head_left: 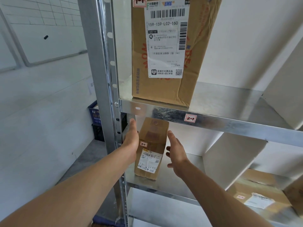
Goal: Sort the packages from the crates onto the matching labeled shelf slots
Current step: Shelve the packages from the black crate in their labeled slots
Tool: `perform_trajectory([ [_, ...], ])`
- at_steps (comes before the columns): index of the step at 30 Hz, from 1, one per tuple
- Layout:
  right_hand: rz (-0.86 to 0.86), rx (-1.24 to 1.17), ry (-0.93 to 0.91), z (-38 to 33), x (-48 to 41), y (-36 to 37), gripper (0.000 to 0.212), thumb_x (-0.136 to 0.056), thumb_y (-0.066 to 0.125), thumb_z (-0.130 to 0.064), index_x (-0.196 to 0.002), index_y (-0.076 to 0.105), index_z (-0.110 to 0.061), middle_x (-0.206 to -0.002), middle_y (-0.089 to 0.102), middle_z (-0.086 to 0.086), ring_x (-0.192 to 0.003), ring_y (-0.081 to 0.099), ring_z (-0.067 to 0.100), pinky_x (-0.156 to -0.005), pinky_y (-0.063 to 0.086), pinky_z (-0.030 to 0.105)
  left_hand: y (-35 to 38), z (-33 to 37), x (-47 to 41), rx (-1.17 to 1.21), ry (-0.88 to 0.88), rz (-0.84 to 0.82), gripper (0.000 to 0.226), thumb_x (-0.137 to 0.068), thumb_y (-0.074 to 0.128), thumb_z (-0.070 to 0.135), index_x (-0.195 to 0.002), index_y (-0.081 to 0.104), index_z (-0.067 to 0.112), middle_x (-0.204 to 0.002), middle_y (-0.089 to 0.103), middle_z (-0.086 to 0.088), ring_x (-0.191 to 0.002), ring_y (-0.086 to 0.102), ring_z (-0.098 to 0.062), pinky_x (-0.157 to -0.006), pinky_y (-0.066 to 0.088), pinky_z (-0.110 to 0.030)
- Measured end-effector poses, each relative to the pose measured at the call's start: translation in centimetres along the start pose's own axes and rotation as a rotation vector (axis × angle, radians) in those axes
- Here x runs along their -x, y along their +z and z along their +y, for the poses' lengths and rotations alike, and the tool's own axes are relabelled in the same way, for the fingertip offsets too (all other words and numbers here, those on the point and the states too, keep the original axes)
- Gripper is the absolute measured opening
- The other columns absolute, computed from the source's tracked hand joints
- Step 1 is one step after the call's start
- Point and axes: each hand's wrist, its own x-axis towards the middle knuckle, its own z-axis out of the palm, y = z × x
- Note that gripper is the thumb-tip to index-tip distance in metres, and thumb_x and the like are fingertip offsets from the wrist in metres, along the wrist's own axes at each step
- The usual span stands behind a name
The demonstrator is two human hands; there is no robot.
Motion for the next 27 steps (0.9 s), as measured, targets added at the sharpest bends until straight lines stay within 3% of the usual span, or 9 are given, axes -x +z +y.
perform_trajectory([
  [2, -0.007, 0.01, -0.009, 0.0, 0.5, -0.2, 0.03, -0.107, 0.03, -0.059, -0.123, 0.041, -0.036, -0.132, 0.05, -0.001, -0.119, 0.048, 0.025, -0.113, 0.034, 0.061, -0.1, 0.1, 0.9, 0.003, 0.009, -0.023, 0.089, -0.088, 0.02, 0.085, -0.144, 0.047, 0.022, -0.141, 0.056, -0.009, -0.122, 0.055, -0.031, -0.108, 0.036, -0.051],
  [4, -0.017, 0.016, -0.013, 0.0, 0.8, -0.5, 0.033, -0.107, 0.03, -0.06, -0.126, 0.04, -0.036, -0.14, 0.05, 0.001, -0.123, 0.048, 0.026, -0.112, 0.035, 0.061, -0.1, 0.0, 1.6, -0.006, 0.012, -0.022, 0.088, -0.088, 0.021, 0.084, -0.149, 0.042, 0.025, -0.147, 0.052, -0.009, -0.132, 0.049, -0.033, -0.111, 0.032, -0.053],
  [8, -0.018, 0.026, -0.016, 0.3, 1.7, -1.0, 0.053, -0.104, 0.034, -0.065, -0.145, 0.043, -0.032, -0.134, 0.05, 0.001, -0.117, 0.046, 0.025, -0.101, 0.04, 0.055, -0.3, 0.3, 3.8, -0.005, 0.025, -0.002, 0.079, -0.095, 0.021, 0.077, -0.149, 0.043, 0.024, -0.148, 0.05, -0.01, -0.134, 0.047, -0.033, -0.107, 0.032, -0.051],
  [11, -0.015, 0.043, -0.036, 0.5, 2.4, -1.5, 0.062, -0.103, 0.035, -0.066, -0.152, 0.042, -0.029, -0.146, 0.051, 0.005, -0.12, 0.048, 0.026, -0.105, 0.039, 0.053, -0.3, 0.4, 6.2, 0.002, 0.051, -0.014, 0.072, -0.1, 0.02, 0.069, -0.147, 0.045, 0.019, -0.134, 0.055, -0.011, -0.113, 0.052, -0.028, -0.092, 0.032, -0.044],
  [15, -0.028, 0.074, -0.053, 0.6, 3.8, -2.1, 0.061, -0.104, 0.034, -0.066, -0.152, 0.041, -0.029, -0.154, 0.048, 0.007, -0.131, 0.049, 0.029, -0.115, 0.036, 0.057, -0.2, 0.0, 8.7, 0.022, 0.045, -0.025, 0.071, -0.102, 0.02, 0.066, -0.149, 0.042, 0.017, -0.152, 0.047, -0.014, -0.139, 0.043, -0.034, -0.111, 0.03, -0.05],
  [27, -0.081, 0.111, -0.036, 1.8, 8.9, -3.3, 0.062, -0.103, 0.033, -0.066, -0.151, 0.04, -0.028, -0.159, 0.043, 0.01, -0.141, 0.045, 0.035, -0.118, 0.034, 0.06, -1.2, -3.5, 12.7, 0.02, 0.006, 0.027, 0.077, -0.096, 0.021, 0.075, -0.156, 0.03, 0.028, -0.164, 0.029, -0.007, -0.15, 0.026, -0.034, -0.119, 0.019, -0.057],
])
